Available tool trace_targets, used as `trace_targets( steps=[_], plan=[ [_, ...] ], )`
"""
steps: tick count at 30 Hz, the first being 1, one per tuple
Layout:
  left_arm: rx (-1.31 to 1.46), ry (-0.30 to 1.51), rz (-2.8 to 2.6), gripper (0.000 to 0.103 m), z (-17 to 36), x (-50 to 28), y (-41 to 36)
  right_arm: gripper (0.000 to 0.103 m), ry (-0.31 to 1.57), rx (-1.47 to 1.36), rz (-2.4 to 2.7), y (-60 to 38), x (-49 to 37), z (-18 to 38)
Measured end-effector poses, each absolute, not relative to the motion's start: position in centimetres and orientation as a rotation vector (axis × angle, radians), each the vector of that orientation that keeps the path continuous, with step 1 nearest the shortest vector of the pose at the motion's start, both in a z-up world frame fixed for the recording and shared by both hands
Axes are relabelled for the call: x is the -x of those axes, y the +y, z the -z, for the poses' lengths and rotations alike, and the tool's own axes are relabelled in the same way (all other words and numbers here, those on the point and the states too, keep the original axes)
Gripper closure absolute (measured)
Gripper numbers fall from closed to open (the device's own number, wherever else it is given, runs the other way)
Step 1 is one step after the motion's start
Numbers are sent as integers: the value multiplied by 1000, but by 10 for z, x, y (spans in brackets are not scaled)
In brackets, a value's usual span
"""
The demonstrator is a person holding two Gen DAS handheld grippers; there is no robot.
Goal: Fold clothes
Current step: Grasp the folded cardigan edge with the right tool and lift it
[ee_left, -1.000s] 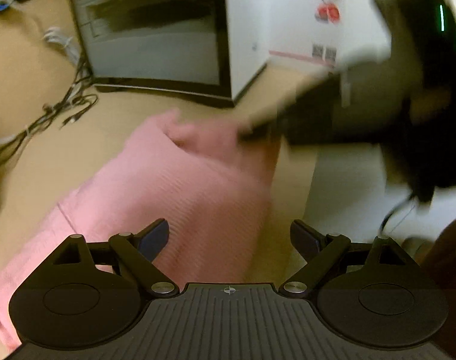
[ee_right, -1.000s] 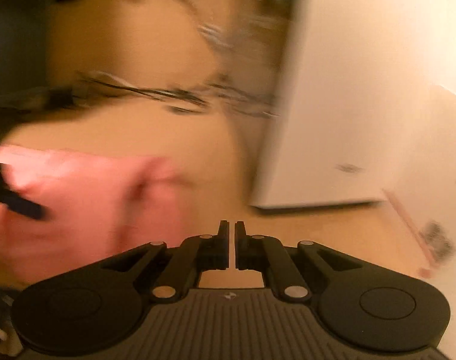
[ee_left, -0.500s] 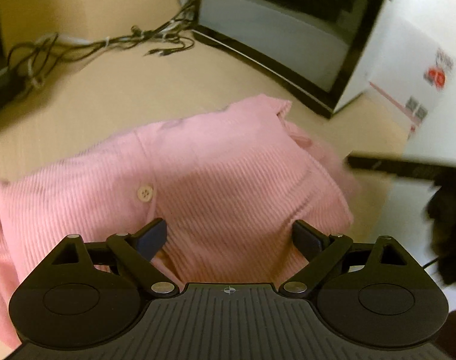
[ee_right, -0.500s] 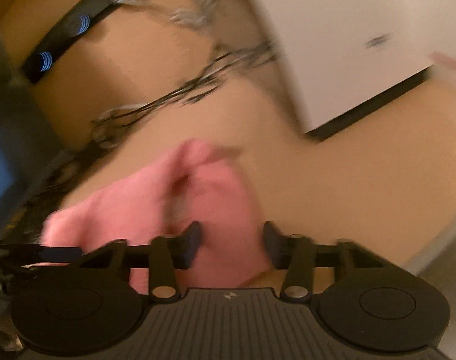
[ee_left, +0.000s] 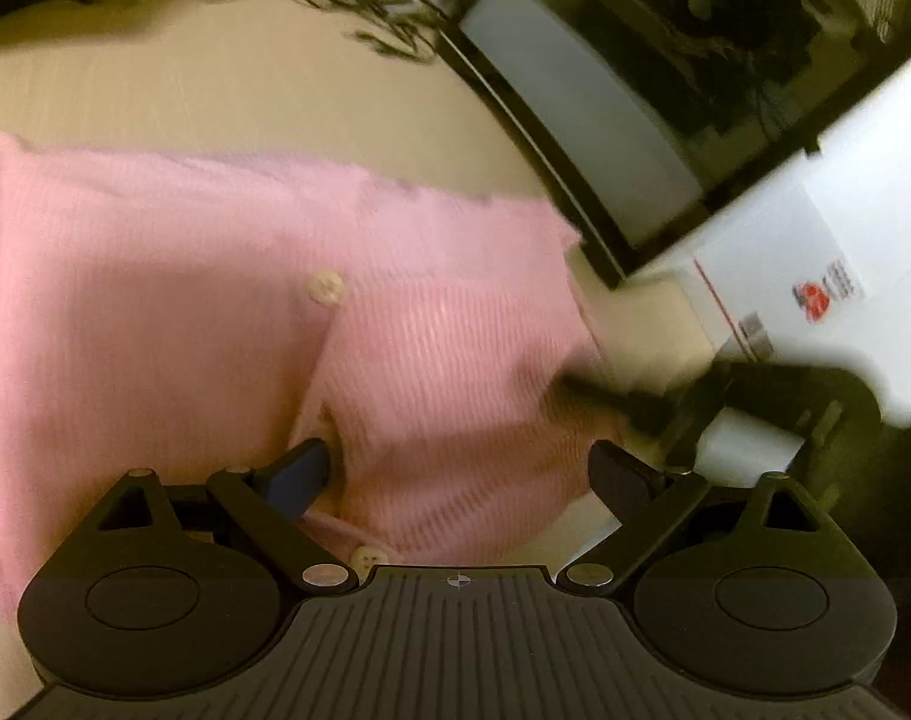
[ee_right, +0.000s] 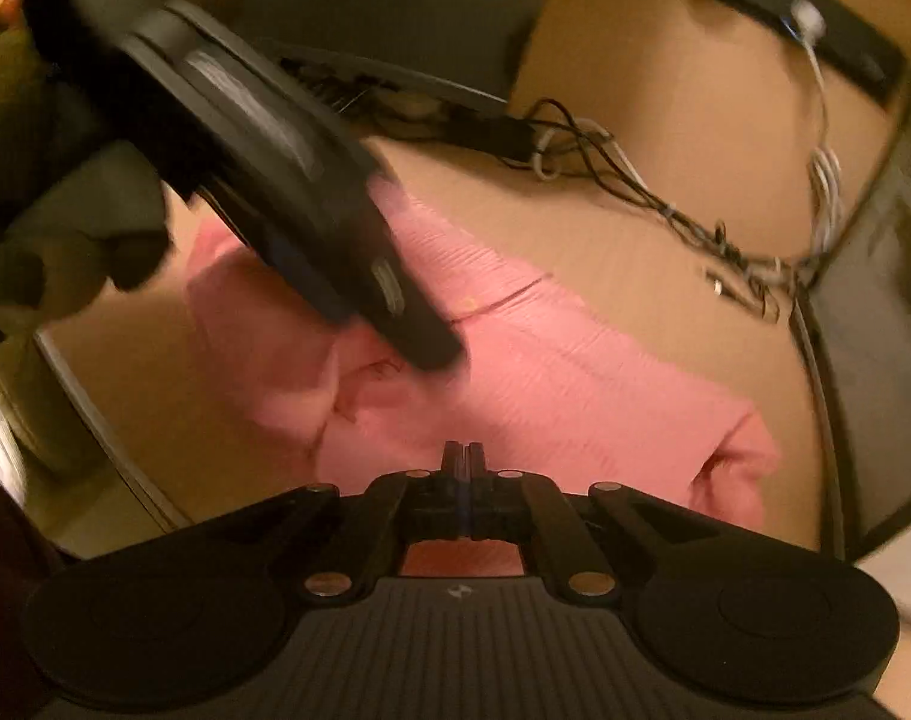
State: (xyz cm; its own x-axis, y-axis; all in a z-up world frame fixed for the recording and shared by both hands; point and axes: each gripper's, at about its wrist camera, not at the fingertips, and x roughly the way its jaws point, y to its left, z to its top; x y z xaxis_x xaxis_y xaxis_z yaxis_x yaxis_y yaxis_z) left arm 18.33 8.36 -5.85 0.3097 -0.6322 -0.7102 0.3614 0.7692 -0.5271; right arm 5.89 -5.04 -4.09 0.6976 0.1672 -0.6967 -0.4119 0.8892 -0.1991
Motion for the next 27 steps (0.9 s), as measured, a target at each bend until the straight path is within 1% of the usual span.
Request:
trace_targets(
  steps=[2,3,4,5,7,8,9,11,12,14,16,17,18,19,20,21,23,24,25,26,27],
  plan=[
    [298,1009,648,7,42,-180,100,101,731,310,-307,-57,-58,35],
    [296,973,630,7,34,-177,109,98,730,288,-296,-61,-58,32],
    [282,936,596,7,27,-175,120,90,732,274,-291,-64,-58,30],
    [265,898,559,7,22,-172,130,71,732,275,-307,-63,-57,28],
    [250,853,460,7,20,-170,155,50,716,306,-365,-55,-54,24],
    [242,830,410,8,20,-168,168,49,703,333,-405,-47,-53,23],
    [260,826,361,9,22,-167,183,48,699,363,-457,-34,-53,22],
    [301,822,264,13,27,-165,212,43,689,420,-553,-1,-59,24],
    [329,819,237,15,29,-164,224,43,681,454,-585,14,-63,27],
    [368,803,218,22,31,-163,244,43,663,524,-643,44,-72,33],
    [386,782,207,36,30,-162,256,43,643,572,-624,70,-85,39],
    [395,771,201,39,30,-161,262,43,640,584,-612,81,-92,40],
    [403,760,195,42,29,-160,268,43,648,582,-623,88,-98,38],
    [412,749,190,42,29,-159,274,42,658,589,-652,93,-98,36],
    [427,746,189,42,31,-157,278,37,672,620,-673,98,-96,38],
    [443,744,188,42,34,-154,282,35,685,683,-686,103,-94,46],
    [474,741,187,41,39,-149,289,35,696,798,-687,110,-89,64],
    [490,739,186,41,41,-146,293,39,695,827,-672,110,-88,71],
    [506,737,186,40,44,-144,297,72,704,801,-655,105,-94,69],
    [522,735,185,39,47,-141,301,94,717,762,-637,100,-100,67],
    [518,733,202,36,48,-141,301,94,754,647,-611,90,-111,54]
  ],
)
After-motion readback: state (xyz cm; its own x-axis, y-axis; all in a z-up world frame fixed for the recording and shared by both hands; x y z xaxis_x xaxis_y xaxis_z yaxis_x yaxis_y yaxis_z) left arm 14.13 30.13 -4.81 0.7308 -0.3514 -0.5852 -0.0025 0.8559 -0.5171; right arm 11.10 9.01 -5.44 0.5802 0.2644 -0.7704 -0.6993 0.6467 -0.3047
